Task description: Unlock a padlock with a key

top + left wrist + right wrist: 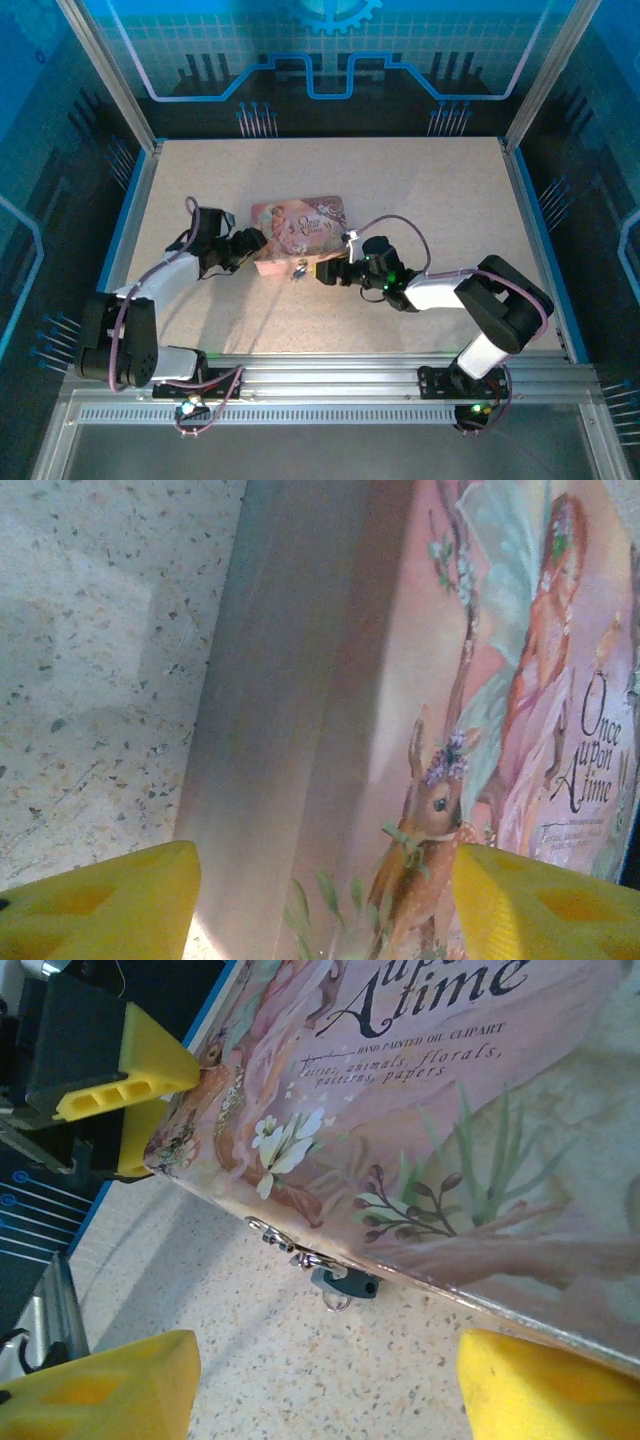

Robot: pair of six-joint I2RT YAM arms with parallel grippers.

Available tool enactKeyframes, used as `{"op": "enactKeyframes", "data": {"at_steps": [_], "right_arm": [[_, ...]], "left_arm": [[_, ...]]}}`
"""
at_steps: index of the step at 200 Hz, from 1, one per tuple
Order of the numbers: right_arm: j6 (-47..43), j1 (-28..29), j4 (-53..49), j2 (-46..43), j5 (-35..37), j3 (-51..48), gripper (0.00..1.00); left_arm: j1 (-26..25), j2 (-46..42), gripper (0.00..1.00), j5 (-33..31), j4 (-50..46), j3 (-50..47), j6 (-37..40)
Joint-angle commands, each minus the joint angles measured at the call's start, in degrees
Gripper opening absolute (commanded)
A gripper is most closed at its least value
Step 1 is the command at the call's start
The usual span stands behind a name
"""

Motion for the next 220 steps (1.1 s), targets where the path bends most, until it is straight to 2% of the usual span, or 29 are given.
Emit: {"op": "enactKeyframes", "data": {"at_steps": [1, 88, 137, 160, 220], "right_arm": [[-4.73, -1.80, 0.34, 1.11, -0.01, 1.66, 0.72], [-9.78, -5.79, 6.39, 4.84, -4.65, 4.36, 0.75], [-9.36, -6.17, 8.88, 1.59, -5.30, -1.29, 0.76], [-7.89, -6.17, 12.15, 0.85, -7.81, -4.22, 0.81], [-4.19, -4.37, 19.84, 6.62, -11.39, -4.52, 0.84]], "left_arm": [[-1.04, -0.35, 0.62, 1.11, 0.49, -2.09, 1.29], [-6.69, -7.44, 0.56, -0.09, 3.82, -12.33, -5.85], [-6.80, -11.15, 0.56, -1.32, 1.83, -13.21, -6.47], [-6.81, -11.66, 0.56, -1.28, 1.94, -13.27, -6.94], [-7.58, -11.75, 0.57, -1.12, 2.95, -13.81, -8.02]]}}
